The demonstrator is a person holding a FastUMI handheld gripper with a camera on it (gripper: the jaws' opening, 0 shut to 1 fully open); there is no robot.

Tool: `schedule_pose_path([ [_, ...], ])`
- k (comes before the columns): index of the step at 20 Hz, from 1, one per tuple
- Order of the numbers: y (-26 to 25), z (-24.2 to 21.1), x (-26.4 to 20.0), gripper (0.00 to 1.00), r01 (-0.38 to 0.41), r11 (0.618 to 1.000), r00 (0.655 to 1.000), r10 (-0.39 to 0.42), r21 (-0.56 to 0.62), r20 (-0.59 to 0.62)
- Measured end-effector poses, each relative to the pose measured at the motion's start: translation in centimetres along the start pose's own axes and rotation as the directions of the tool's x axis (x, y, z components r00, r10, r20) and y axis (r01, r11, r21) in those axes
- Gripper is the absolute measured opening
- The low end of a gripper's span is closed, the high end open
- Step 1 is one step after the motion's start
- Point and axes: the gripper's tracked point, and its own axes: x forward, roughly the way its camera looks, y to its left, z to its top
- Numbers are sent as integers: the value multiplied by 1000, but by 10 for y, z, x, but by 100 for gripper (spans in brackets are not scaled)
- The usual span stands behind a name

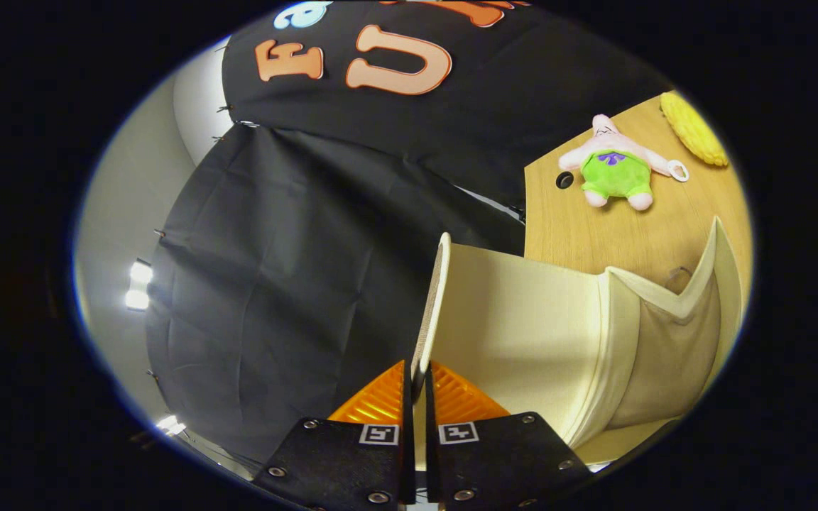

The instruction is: Open the storage box then place both shoes into the box .Put the left shoe in first, then the right shoe, with the right side of both shoes facing outward in a uniform manner.

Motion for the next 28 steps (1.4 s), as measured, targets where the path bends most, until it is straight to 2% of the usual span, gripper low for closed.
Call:
schedule_pose_path([
  [1, 4, -5, 7, 7, -4, 1000, 1000, 4, -19, -11],
  [3, 9, -17, 12, 15, -15, 998, 998, 11, -67, -57],
  [5, 6, -22, 4, 58, -14, 991, 998, 5, -130, -70],
  [7, -10, -14, -14, 98, 28, 982, 999, -32, -186, -21],
  [10, -41, 5, -40, 97, 80, 983, 997, -78, -165, 18],
  [14, -87, 58, -102, 98, 198, 959, 971, -164, -201, 175],
  [19, -162, 100, -179, 98, 358, 910, 905, -283, -209, 316],
  [21, -184, 107, -212, 98, 434, 873, 866, -337, -222, 369],
  [23, -211, 107, -239, 98, 495, 837, 832, -381, -231, 402],
  [28, -269, 92, -289, 98, 615, 769, 740, -487, -173, 465],
])
